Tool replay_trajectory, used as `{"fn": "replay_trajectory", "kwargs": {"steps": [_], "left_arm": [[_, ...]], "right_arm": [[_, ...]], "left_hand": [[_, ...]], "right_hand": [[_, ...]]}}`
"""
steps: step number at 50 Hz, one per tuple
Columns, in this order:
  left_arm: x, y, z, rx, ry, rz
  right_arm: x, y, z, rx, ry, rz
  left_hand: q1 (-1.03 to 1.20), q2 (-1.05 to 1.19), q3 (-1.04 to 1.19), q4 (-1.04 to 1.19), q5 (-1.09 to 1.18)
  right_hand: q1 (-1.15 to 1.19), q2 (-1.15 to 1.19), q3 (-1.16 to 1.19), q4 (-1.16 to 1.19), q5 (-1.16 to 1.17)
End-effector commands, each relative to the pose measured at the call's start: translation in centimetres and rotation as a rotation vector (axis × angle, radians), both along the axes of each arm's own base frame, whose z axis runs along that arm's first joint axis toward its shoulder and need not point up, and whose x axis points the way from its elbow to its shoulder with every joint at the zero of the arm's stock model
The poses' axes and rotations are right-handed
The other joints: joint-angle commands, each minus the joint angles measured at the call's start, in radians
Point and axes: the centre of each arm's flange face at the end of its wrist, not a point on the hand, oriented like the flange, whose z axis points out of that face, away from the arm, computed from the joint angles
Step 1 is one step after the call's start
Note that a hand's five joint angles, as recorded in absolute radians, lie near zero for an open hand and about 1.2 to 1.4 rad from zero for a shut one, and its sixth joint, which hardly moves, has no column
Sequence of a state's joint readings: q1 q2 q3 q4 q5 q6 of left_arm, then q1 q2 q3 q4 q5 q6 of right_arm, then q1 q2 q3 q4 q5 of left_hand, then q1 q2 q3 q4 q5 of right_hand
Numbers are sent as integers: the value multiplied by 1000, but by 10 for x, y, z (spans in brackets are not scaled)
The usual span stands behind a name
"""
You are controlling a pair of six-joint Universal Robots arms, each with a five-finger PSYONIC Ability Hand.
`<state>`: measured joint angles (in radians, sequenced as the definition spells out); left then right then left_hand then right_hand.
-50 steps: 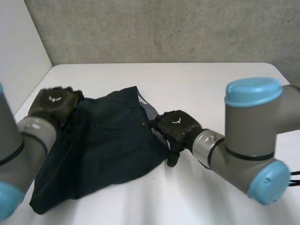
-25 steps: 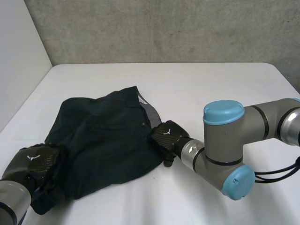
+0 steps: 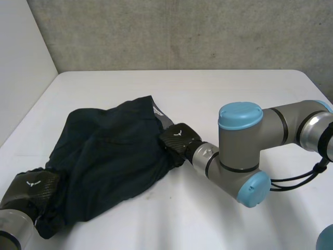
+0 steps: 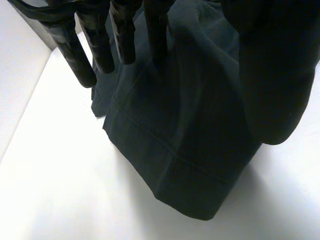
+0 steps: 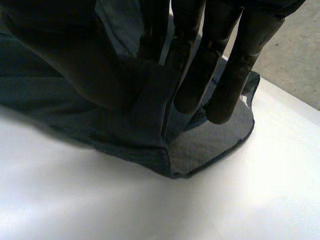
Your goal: Fold the shorts.
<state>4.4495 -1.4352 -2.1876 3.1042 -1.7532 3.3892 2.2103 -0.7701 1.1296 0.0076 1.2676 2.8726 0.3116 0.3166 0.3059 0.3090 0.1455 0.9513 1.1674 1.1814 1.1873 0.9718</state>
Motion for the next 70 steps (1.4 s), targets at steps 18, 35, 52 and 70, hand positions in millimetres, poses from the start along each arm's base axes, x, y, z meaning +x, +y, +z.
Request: {"fn": "replay_trajectory", "kwargs": {"steps": [18,35,52,70], "left_arm": [[-11,-43,-36,-30,-60,-34],[-48,-37,53,-144,26,-305],[-52,-81,64,-136,89,-249],[-56,-108,69,-124,140,-212]], "right_arm": [[-7,-2,28,77,-110,-110],[-64,36,79,-24,243,-75],[-61,43,45,139,40,-128],[-49,34,1,235,3,-145]], "left_hand": [[529,524,535,532,521],[1085,1080,1090,1087,1076],[1085,1080,1090,1087,1076],[1085,1080,1090,1087,1076]], "right_hand": [[445,229,215,209,250],[445,229,215,209,250],[-626,-842,-856,-862,-821],[-512,-728,-742,-748,-707]]}}
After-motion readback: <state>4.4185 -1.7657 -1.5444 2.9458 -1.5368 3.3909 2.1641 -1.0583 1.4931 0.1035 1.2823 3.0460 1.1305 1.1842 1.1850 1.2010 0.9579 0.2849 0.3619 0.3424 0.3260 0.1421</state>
